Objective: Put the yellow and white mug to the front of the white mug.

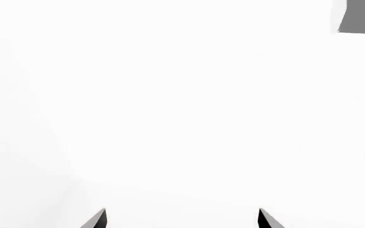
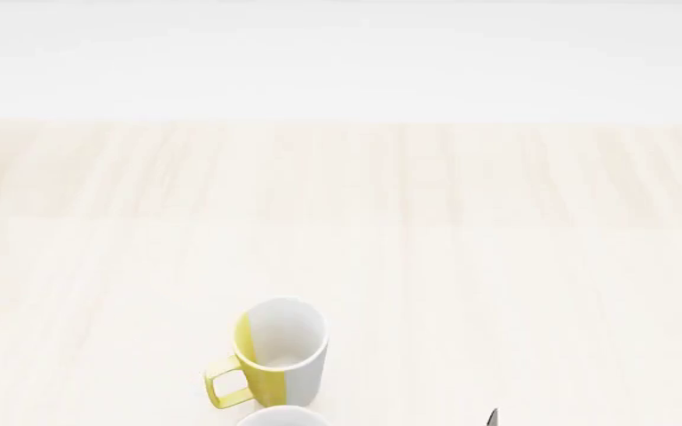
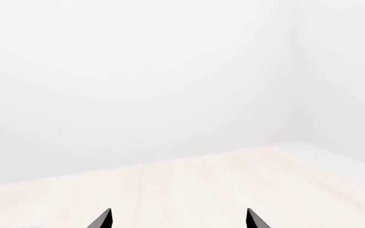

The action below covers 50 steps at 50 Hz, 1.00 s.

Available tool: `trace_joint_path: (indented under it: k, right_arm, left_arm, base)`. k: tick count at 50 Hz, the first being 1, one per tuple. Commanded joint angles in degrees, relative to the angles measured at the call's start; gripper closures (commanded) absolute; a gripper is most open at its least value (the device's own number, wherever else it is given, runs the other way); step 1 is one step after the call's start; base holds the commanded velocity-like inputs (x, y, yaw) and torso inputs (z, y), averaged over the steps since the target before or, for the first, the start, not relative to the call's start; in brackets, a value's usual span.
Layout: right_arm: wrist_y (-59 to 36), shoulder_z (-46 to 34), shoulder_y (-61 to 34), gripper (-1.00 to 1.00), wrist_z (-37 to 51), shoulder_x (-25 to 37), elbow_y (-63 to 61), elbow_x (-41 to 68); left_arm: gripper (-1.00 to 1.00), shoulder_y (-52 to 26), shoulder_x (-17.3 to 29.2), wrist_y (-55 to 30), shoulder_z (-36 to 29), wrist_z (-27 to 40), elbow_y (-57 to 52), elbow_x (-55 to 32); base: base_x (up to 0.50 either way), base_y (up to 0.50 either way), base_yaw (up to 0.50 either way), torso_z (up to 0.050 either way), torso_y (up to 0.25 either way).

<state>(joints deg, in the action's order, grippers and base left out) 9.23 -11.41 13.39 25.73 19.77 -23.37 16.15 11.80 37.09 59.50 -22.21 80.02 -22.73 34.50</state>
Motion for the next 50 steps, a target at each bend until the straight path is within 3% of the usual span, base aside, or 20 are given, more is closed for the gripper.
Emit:
trace_joint_path:
  k: [1,28,31,50]
  right_arm:
    - [1.89,-1.12,1.39,-1.00,-1.24,0.85,-1.45,-0.71]
    - [15.42,0.03,10.70,-1.00,-1.81,2.78,-7.54,-5.87]
    - [17.46,-0.28,11.94,-1.00,-2.50,3.25,-8.24,-7.32]
    - [21.36,0.76,15.39,-1.00,-1.60,3.66,-9.89,-9.11]
  left_arm:
    - [-1.00,-1.27,3.84,0.49,-2.59,9.97,-0.17,2.05]
    - [-1.00,-3.63,6.43,0.49,-4.76,9.97,-0.07,-2.96]
    - [-1.00,-5.37,7.67,0.49,-7.21,9.97,0.27,-4.73]
    - [-1.00,-5.96,9.78,0.49,-7.88,9.97,3.04,-9.56]
  base:
    - [0.00,0.00,0.00,0.000,0.000]
    - [0.00,0.00,0.00,0.000,0.000]
    - [0.00,0.00,0.00,0.000,0.000]
    - [0.00,0.00,0.00,0.000,0.000]
